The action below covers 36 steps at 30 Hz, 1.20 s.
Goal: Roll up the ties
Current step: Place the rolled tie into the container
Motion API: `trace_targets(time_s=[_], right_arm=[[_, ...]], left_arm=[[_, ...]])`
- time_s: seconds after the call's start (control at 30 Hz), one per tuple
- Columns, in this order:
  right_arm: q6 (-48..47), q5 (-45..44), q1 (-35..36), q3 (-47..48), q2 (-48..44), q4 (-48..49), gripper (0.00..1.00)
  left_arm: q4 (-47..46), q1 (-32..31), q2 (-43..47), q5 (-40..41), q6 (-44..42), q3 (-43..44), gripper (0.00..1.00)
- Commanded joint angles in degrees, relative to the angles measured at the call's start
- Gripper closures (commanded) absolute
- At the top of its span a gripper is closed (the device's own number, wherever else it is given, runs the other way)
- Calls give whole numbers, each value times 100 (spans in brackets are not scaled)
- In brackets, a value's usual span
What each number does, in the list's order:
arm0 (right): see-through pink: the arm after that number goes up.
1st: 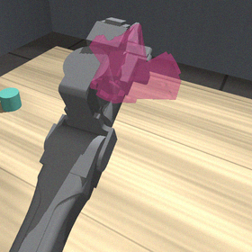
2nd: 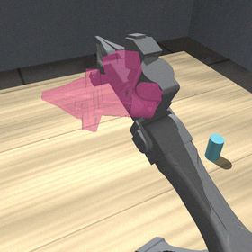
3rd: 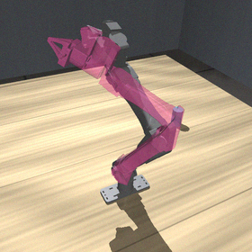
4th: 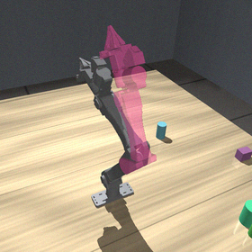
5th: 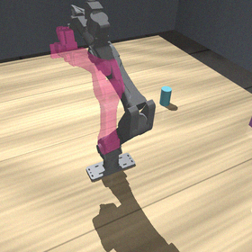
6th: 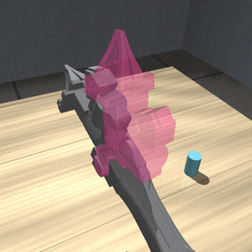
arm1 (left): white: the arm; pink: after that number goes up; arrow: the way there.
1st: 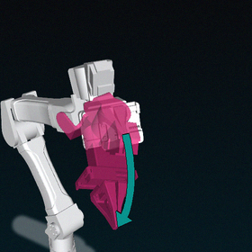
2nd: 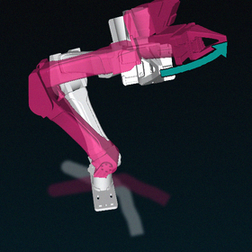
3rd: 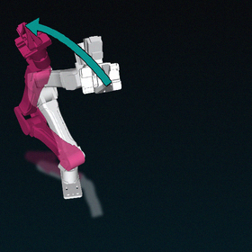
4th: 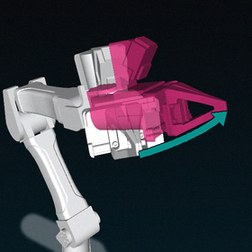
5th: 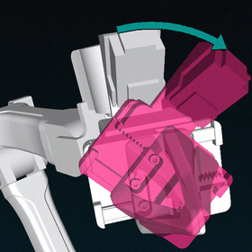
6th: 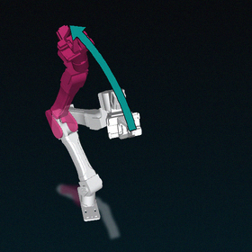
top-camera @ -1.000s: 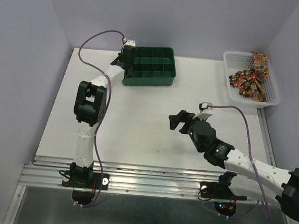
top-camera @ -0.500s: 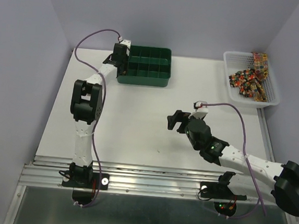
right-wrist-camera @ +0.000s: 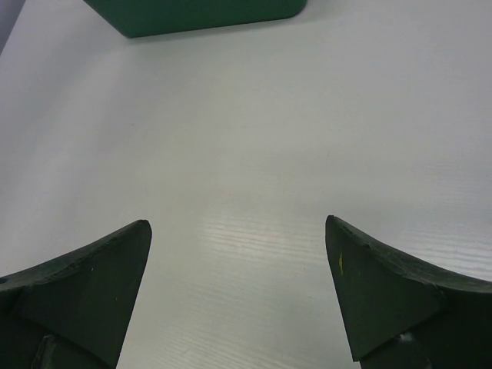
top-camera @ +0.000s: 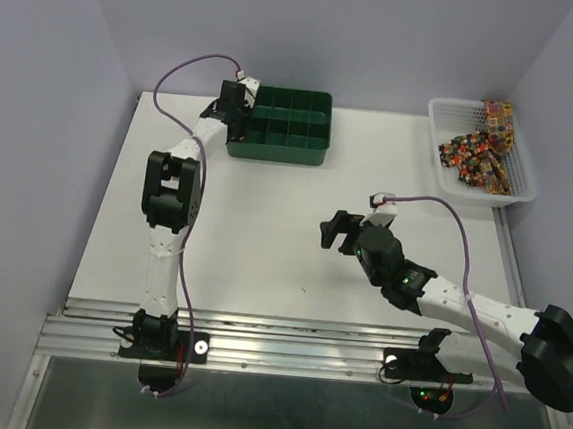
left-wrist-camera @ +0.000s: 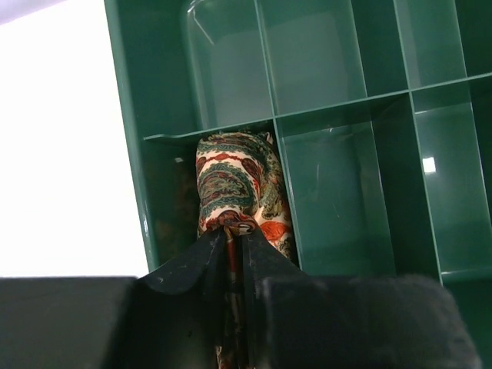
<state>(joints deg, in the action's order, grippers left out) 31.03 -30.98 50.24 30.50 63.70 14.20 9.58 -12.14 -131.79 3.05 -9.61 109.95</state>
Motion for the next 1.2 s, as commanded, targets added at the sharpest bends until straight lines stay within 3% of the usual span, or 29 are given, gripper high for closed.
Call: trace_targets(time_s=[0.0,0.13,0.4,0.63,0.9,1.17], right_arm=[[-44,-48,-67,246,-95,303,0],[-44,-57,-76,228,-112,303,0],[9,66,-93,246,-86,294,0],[26,101,-93,228,-183,268,0],[18,110,-93,228,-209,250,0],[18,189,-102,263,-113,294,0]], left_arm=[[921,-69,-610,-349,29,570,70],[1028,-87,-682,-349,38,686,55],[905,-87,-94,-147,310,659,54],[879,-87,355,3,504,879,30],[966,-87,452,12,574,941,30],[624,-78,637,99,767,668,47]])
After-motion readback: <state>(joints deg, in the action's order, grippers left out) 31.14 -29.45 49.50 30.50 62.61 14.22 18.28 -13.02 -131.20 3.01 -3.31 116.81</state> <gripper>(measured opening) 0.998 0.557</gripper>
